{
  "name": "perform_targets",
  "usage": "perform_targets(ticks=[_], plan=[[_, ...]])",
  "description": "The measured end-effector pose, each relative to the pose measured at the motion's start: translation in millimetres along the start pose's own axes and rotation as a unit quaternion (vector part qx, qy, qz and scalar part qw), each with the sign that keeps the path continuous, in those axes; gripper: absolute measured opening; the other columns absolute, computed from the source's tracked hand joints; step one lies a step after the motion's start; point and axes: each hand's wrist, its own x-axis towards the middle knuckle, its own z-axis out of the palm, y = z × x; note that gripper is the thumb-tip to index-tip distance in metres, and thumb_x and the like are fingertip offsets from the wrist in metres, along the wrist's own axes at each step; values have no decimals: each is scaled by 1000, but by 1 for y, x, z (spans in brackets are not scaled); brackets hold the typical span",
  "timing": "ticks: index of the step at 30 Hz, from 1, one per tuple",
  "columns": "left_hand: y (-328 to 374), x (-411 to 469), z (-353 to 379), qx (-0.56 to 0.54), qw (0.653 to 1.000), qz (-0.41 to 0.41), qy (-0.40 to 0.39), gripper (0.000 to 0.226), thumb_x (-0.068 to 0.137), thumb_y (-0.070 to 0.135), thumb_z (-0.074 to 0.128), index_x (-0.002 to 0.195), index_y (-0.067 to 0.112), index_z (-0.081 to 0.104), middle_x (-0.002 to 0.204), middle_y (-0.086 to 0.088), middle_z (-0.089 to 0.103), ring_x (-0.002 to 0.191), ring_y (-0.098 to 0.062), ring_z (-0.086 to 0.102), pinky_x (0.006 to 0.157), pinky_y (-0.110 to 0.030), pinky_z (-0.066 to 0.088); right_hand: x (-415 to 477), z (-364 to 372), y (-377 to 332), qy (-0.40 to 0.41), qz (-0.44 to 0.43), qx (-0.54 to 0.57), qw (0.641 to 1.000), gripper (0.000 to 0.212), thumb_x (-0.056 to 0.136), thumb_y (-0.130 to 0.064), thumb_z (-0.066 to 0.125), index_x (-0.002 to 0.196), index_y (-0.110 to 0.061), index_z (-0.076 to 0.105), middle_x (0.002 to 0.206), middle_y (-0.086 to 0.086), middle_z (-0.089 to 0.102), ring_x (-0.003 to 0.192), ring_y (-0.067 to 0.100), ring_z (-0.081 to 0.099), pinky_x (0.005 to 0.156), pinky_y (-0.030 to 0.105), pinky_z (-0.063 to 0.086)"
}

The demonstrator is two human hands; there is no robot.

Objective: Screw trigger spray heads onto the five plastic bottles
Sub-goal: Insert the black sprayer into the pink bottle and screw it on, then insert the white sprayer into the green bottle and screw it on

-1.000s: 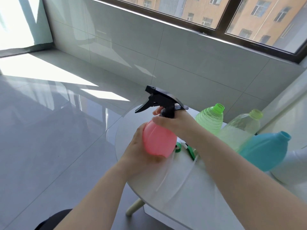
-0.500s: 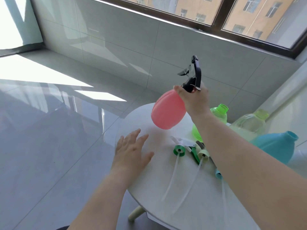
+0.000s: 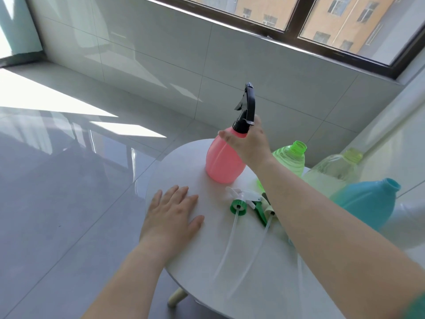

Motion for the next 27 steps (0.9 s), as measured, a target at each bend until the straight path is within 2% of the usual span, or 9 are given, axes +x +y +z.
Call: perform_targets(ticks=[4,7,9,12,15,18,22,24,27], plan=[[2,0,-1,-4,1000,-3,-3,50,88,46,33,135,30,25,152,6,15,140,-11,3,112,-31,-6,-3,-14,4,-48,21,1,999,57,75,-29,67,123,-17,38,120,4,51,110,21,48,87,29,38],[3,-1,-2,-7,1000,-3,-4,50,88,46,34,135,30,25,152,6,16,140,-11,4,112,-31,-5,-8,-22,4,-67,40,-14,997,70,76,-29,66,133,-15,29,136,8,42,121,22,42,93,30,35],[2,-1,-1,-13,1000,-1,4,50,88,46,36,134,30,28,151,6,18,140,-11,5,112,-31,-5,-16,-28,2,-44,35,-16,998,64,78,-29,63,132,-15,30,130,6,45,112,19,46,87,28,37],[2,-1,-1,-20,1000,-2,8,49,88,46,37,133,30,29,151,6,19,140,-10,6,112,-31,-5,-39,-37,6,-4,30,-45,998,32,80,-24,57,108,-13,46,95,-3,55,78,9,48,63,21,36],[4,0,-1,-18,1000,-1,6,49,88,45,36,133,29,29,150,5,20,140,-12,7,113,-32,-4,-64,-38,17,-62,85,-171,980,19,79,-29,55,81,-14,45,72,-6,47,70,16,45,54,24,33],[5,-3,-1,-15,1000,0,-2,49,88,45,36,133,28,30,150,4,20,140,-13,7,113,-33,-3,-82,-31,24,-134,133,-308,932,42,77,-51,53,82,-10,42,77,1,47,74,23,46,58,30,32],[5,-8,-2,-14,1000,7,-6,49,88,44,37,133,28,30,150,5,20,139,-12,8,113,-33,-3,-89,-18,28,-168,156,-382,895,49,75,-59,50,84,-11,47,82,6,50,86,28,55,60,29,33],[5,-9,-3,-14,1000,10,-3,49,88,44,37,133,28,29,150,5,20,139,-12,8,113,-32,-3,-88,-13,29,-172,164,-378,895,49,76,-57,50,88,-9,52,83,6,50,90,29,56,64,29,34],[4,-9,-2,-17,1000,14,1,48,88,44,37,133,28,30,150,5,21,139,-12,8,113,-32,-3,-86,-11,31,-178,184,-326,910,36,77,-47,53,68,-13,47,77,4,52,73,26,52,62,27,36]])
